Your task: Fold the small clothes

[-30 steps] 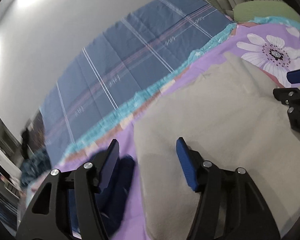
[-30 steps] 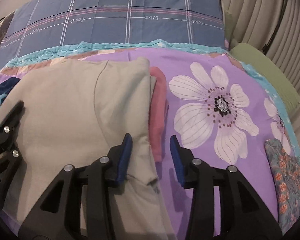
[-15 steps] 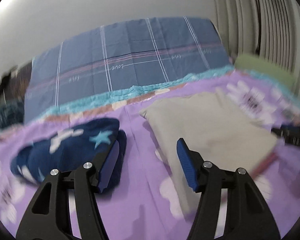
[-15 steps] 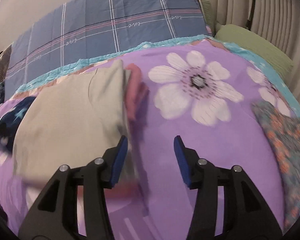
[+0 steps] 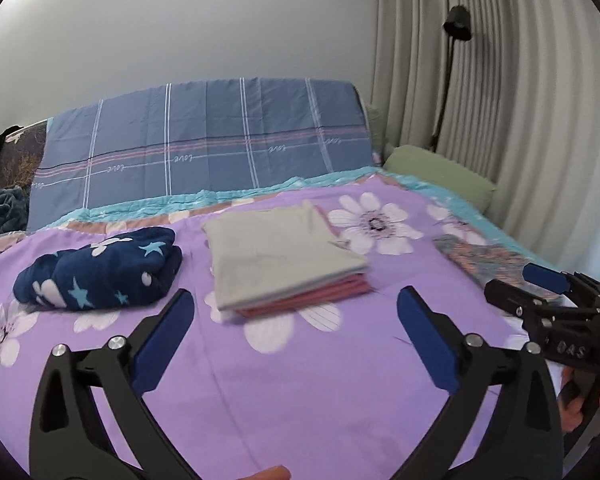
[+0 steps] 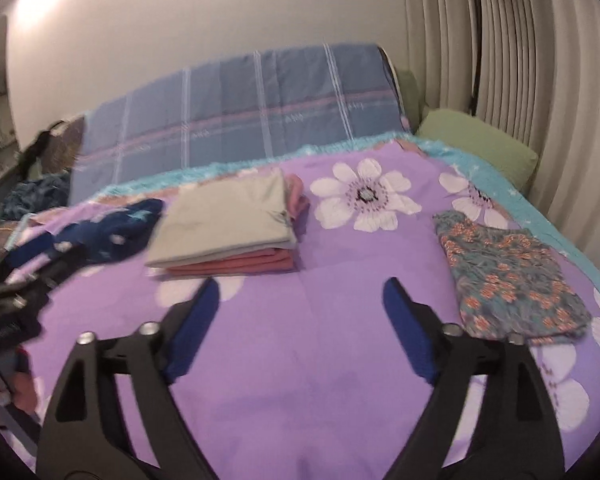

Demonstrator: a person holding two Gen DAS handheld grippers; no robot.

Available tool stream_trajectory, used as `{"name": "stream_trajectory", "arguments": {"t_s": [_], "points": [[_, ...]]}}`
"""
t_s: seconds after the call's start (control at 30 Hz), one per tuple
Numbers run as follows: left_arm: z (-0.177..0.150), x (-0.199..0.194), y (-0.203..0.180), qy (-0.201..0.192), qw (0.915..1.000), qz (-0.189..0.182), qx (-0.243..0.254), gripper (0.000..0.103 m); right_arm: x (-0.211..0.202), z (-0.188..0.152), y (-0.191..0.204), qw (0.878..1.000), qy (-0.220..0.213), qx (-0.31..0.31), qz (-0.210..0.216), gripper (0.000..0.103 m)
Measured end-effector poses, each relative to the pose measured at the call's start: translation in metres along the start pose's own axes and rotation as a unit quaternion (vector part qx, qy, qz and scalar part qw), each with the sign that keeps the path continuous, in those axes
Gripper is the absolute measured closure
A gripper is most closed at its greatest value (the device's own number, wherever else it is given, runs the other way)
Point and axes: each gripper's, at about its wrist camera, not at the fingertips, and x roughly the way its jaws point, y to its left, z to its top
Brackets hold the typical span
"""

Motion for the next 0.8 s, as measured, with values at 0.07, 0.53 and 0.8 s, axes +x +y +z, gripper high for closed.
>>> {"name": "stream_trajectory", "arguments": {"t_s": [0.07, 0.53, 0.8], "points": [[-0.003, -0.029, -0.010, -0.022, 0.9998, 0.001, 0.000, 0.001, -0.032, -0.004, 0.004, 1.000, -0.022, -0.003, 0.005, 0.007], [-0.037, -0.180, -0.043, -0.103, 0.9923, 0.055, 0.043, 0.001, -0.178, -0.046, 0.024, 0.991, -0.130, 0.001, -0.025, 0.002], [-0.073, -0.217, -0.028, -0.053, 0.9950, 0.085, 0.008, 0.001, -0.218, -0.079, 0.051, 0.986, -0.158, -0.020, -0.052, 0.002]]}}
